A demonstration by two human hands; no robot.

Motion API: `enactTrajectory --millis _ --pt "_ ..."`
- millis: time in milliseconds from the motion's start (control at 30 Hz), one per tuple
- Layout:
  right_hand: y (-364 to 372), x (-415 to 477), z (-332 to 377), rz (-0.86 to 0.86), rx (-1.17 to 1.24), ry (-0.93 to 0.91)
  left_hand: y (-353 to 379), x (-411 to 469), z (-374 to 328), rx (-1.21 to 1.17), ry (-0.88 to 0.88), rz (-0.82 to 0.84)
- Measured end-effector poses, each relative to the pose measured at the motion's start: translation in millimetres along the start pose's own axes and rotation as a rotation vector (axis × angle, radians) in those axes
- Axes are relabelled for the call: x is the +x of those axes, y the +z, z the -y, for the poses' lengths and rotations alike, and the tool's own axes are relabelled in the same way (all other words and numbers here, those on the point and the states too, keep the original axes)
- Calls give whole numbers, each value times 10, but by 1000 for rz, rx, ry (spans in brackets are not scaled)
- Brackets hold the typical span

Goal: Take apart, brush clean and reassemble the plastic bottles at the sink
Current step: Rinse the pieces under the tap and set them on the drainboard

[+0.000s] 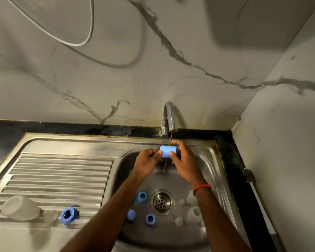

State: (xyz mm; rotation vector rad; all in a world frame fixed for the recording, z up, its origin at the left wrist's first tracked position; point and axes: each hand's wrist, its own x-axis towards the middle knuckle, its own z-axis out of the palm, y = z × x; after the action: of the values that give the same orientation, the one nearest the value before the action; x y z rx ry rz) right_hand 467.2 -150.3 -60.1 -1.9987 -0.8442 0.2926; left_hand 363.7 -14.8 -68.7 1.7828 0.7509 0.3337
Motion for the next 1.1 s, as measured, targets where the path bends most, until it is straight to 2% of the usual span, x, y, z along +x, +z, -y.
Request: enactTrajectory --millis 200,333,500,567,633,700,733,800,867,933,1000,1033,1067,1100 --pt "-5 43 59 -20 -66 27 106 121 -31 21 168 -63" --pt "63 189 149 124 155 282 85 124 -77 100 360 -74" --pt "136 431 285 -24 390 562 52 231 -101 103 479 -94" --pt "228 471 287 -96 263 420 54 268 -107 85 430 -115" --pt "295 445 225 -219 -48 41 53 310 -137 26 338 -142" --pt "304 386 119 -264 -310 -300 33 388 -138 -15 271 -166" --pt "291 366 62 -256 -406 -373 32 414 -130 -19 262 -153" --pt "270 357 -14 -229 -466 -387 56 422 -138 -13 289 -114" --pt "292 382 29 -204 -270 -203 84 408 -147 -26 351 -89" --pt "318 520 144 -145 49 235 104 373 -142 -14 435 -50" --pt "254 661 181 20 488 706 114 348 -104 29 465 -48" --pt "219 688 183 86 649 819 118 347 -74 48 441 -59" --pt "194 696 199 120 708 856 122 355 -47 56 406 -67" --pt "173 682 232 116 645 821 140 363 -37 44 382 -66"
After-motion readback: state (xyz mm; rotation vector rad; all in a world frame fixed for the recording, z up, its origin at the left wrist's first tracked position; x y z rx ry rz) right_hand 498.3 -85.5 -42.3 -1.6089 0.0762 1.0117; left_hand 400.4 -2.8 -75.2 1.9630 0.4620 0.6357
